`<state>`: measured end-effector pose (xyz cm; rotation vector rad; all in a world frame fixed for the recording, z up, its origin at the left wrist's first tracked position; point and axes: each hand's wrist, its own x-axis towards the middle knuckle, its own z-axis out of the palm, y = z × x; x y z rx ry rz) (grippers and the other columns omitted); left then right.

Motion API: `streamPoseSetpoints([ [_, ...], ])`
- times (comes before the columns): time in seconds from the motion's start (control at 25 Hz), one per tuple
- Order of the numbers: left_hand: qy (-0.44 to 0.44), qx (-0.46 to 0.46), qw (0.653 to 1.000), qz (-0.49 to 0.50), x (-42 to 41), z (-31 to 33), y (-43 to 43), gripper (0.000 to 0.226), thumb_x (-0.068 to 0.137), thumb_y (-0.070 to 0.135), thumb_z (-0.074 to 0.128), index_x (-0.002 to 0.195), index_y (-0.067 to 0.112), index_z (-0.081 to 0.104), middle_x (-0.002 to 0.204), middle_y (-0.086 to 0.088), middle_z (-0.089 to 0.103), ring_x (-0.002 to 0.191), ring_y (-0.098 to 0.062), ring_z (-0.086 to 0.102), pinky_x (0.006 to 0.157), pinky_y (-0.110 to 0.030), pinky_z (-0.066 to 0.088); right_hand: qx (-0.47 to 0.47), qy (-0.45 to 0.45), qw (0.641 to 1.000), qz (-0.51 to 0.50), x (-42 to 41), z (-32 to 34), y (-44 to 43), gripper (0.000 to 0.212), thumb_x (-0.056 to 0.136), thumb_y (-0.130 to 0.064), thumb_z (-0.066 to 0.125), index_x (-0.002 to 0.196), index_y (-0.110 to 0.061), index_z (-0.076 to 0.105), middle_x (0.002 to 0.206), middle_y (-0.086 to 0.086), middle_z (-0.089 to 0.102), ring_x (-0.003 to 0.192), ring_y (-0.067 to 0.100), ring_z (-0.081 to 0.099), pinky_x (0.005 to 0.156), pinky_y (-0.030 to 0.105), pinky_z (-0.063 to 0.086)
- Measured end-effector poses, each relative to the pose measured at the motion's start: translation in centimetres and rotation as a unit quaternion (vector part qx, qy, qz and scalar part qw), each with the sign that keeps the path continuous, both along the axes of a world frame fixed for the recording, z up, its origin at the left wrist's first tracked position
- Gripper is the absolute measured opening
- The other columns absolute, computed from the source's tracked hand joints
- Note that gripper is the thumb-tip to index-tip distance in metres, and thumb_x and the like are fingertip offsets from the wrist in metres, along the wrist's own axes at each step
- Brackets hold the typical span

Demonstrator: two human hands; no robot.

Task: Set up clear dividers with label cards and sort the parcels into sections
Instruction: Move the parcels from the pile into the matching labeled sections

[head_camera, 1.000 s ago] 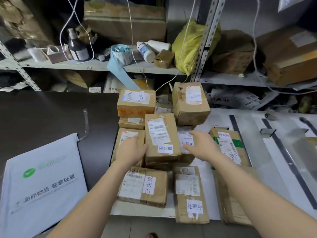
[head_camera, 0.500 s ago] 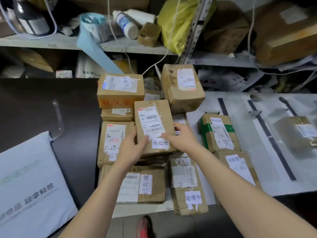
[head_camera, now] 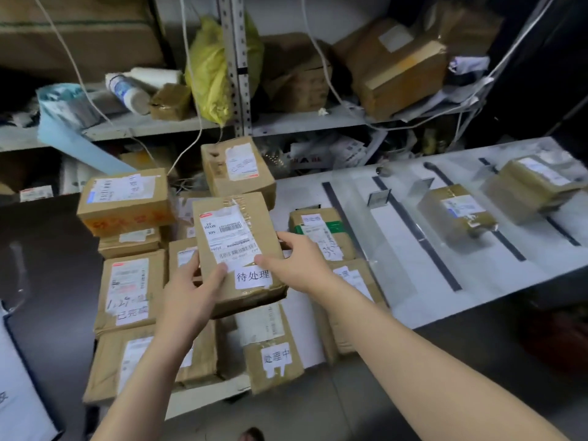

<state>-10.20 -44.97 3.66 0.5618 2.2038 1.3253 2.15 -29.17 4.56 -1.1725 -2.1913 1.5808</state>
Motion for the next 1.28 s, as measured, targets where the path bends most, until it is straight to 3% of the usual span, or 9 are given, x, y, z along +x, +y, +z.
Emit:
streamPoseSetpoints([
  [0.16, 0.032, 0.002, 0.999, -0.007, 8.4, 1.6, 3.2, 0.019, 0.098, 0.04, 0.063, 0.117, 0.043, 0.063, 0.099, 0.022, 0.07, 0.09, -0.01, 0.069, 0.07, -0.036, 0.056, 0.014, 0.022, 1.0, -0.011, 8.9, 1.5, 2.9, 0.046, 0.079, -0.043, 0.078, 0.124, -0.036, 0.068, 0.11, -0.021, 0.072, 0.101, 0.003, 0.067, 0.091, 0.038, 0.059],
  [0.36, 0.039, -0.007, 0.999, -0.021, 16.9, 2.2, 7.4, 0.03, 0.095, 0.049, 0.062, 0.123, 0.041, 0.066, 0.108, 0.017, 0.074, 0.099, -0.012, 0.07, 0.085, -0.04, 0.058, 0.025, 0.037, 0.999, -0.019, 18.6, 2.2, 7.0, 0.052, 0.079, -0.047, 0.076, 0.129, -0.038, 0.064, 0.118, -0.019, 0.071, 0.104, 0.005, 0.067, 0.091, 0.04, 0.059],
  [0.52, 0.038, -0.009, 0.998, -0.052, 20.2, 2.3, 10.6, 0.035, 0.099, 0.048, 0.058, 0.133, 0.041, 0.06, 0.115, 0.017, 0.069, 0.103, -0.011, 0.067, 0.084, -0.036, 0.058, 0.015, 0.036, 0.999, -0.016, 22.1, 2.1, 10.0, 0.049, 0.086, -0.041, 0.075, 0.133, -0.035, 0.063, 0.12, -0.016, 0.072, 0.106, 0.006, 0.066, 0.09, 0.038, 0.06],
  [0.72, 0.002, -0.018, 0.996, -0.09, 18.0, 1.2, 14.1, 0.037, 0.106, 0.045, 0.045, 0.143, 0.046, 0.048, 0.115, 0.024, 0.064, 0.106, -0.004, 0.065, 0.082, -0.026, 0.051, -0.028, 0.031, 0.999, -0.008, 19.6, 0.5, 13.9, 0.044, 0.093, -0.028, 0.071, 0.136, -0.03, 0.063, 0.126, -0.011, 0.069, 0.113, 0.013, 0.065, 0.095, 0.038, 0.059],
  [0.84, -0.024, -0.02, 0.994, -0.106, 14.6, 0.1, 16.4, 0.036, 0.107, 0.047, 0.041, 0.143, 0.045, 0.048, 0.117, 0.024, 0.064, 0.106, -0.001, 0.063, 0.084, -0.024, 0.05, -0.047, 0.016, 0.999, -0.003, 16.2, -0.3, 16.2, 0.041, 0.097, -0.023, 0.066, 0.137, -0.025, 0.061, 0.127, -0.005, 0.068, 0.107, 0.014, 0.067, 0.092, 0.036, 0.059],
  [1.04, -0.06, -0.031, 0.994, -0.087, 10.1, -3.0, 19.3, 0.043, 0.106, 0.051, 0.04, 0.148, 0.047, 0.043, 0.129, 0.014, 0.062, 0.114, -0.013, 0.063, 0.091, -0.039, 0.056, -0.052, -0.011, 0.999, 0.001, 11.2, -3.0, 19.1, 0.041, 0.1, -0.02, 0.062, 0.141, -0.024, 0.059, 0.128, -0.005, 0.068, 0.105, 0.013, 0.068, 0.091, 0.034, 0.06],
  [1.28, -0.072, -0.035, 0.994, -0.07, 8.0, -5.3, 20.8, 0.046, 0.108, 0.051, 0.036, 0.153, 0.044, 0.037, 0.12, 0.018, 0.058, 0.1, 0.003, 0.058, 0.073, -0.023, 0.049, -0.043, -0.024, 0.999, 0.013, 8.3, -5.8, 20.7, 0.045, 0.097, -0.022, 0.063, 0.141, -0.029, 0.058, 0.129, -0.01, 0.068, 0.113, 0.014, 0.066, 0.096, 0.038, 0.059],
])
